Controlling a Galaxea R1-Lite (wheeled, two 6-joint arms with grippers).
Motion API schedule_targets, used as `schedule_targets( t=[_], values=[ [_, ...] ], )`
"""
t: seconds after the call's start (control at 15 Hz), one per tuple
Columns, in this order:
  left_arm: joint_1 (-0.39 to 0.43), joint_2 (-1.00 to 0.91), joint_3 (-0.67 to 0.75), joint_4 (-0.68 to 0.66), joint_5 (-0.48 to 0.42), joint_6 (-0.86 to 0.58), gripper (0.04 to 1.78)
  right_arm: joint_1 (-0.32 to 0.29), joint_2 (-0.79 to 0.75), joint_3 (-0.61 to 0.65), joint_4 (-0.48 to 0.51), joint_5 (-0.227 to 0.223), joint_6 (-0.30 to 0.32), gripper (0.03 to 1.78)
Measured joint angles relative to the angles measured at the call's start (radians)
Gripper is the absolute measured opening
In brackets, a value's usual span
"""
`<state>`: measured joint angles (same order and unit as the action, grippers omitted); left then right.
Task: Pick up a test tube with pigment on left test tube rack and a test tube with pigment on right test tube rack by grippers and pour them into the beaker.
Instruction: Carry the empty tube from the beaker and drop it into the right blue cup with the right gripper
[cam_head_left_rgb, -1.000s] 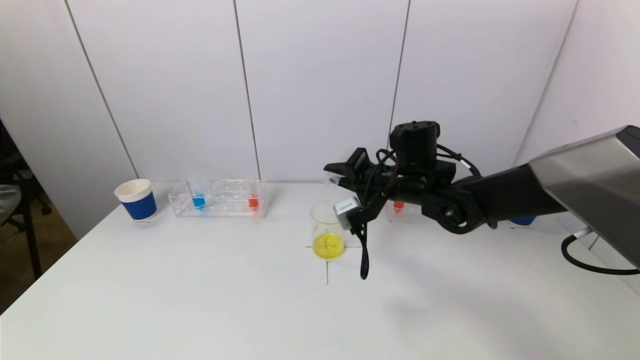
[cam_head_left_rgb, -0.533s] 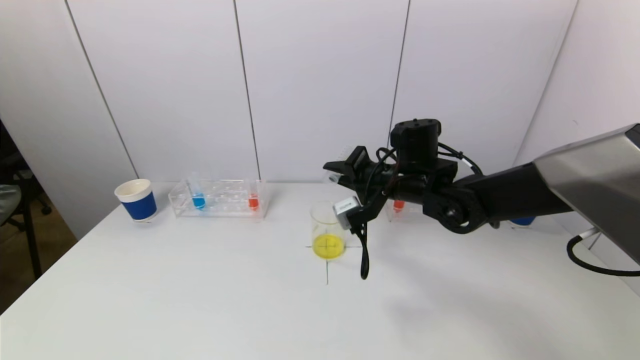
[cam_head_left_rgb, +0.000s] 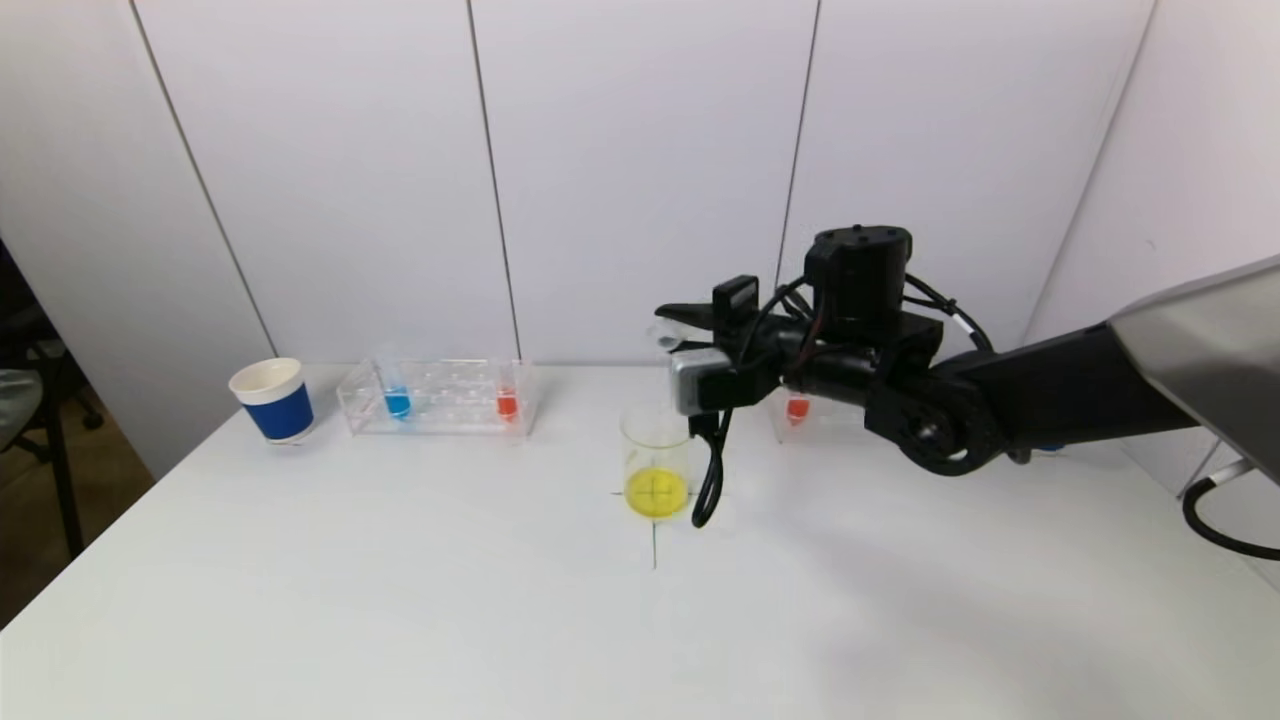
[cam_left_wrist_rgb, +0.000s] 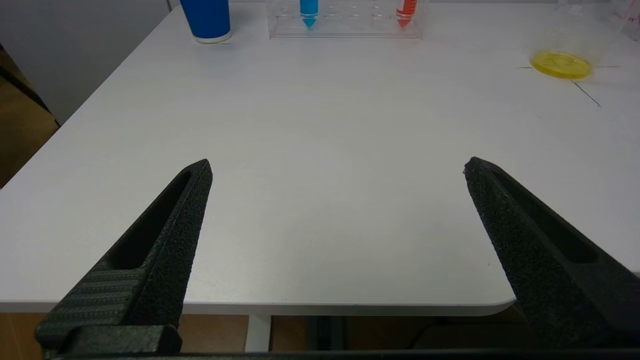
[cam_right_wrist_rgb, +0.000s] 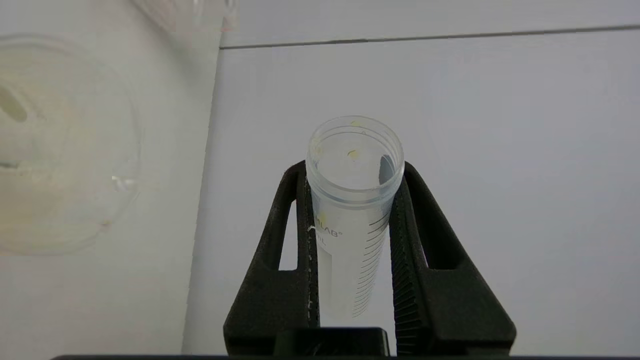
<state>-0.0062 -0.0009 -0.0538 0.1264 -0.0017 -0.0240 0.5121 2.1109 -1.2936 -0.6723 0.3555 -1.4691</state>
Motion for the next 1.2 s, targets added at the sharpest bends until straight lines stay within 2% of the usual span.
schedule_targets(
  t=[0.13,0.47,0.53,0.73,0.87,1.0,1.2],
  values=[
    [0.0,0.0,0.0,0.0,0.0,0.0,1.76,-0.009,-0.026,0.006,-0.021,0.0,0.15,0.47],
    [0.0,0.0,0.0,0.0,0.0,0.0,1.76,-0.042,-0.091,0.0,-0.064,-0.012,0.478,0.47],
    [0.0,0.0,0.0,0.0,0.0,0.0,1.76,-0.046,-0.105,-0.002,-0.076,-0.037,0.555,0.47],
    [0.0,0.0,0.0,0.0,0.0,0.0,1.76,-0.062,-0.14,-0.016,-0.08,-0.153,0.786,0.47],
    [0.0,0.0,0.0,0.0,0.0,0.0,1.76,-0.092,-0.157,-0.025,-0.074,-0.209,0.914,0.47],
    [0.0,0.0,0.0,0.0,0.0,0.0,1.76,-0.129,-0.171,-0.029,-0.064,-0.246,1.019,0.47],
    [0.0,0.0,0.0,0.0,0.0,0.0,1.76,-0.196,-0.196,-0.03,-0.007,-0.265,1.15,0.47]
  ],
)
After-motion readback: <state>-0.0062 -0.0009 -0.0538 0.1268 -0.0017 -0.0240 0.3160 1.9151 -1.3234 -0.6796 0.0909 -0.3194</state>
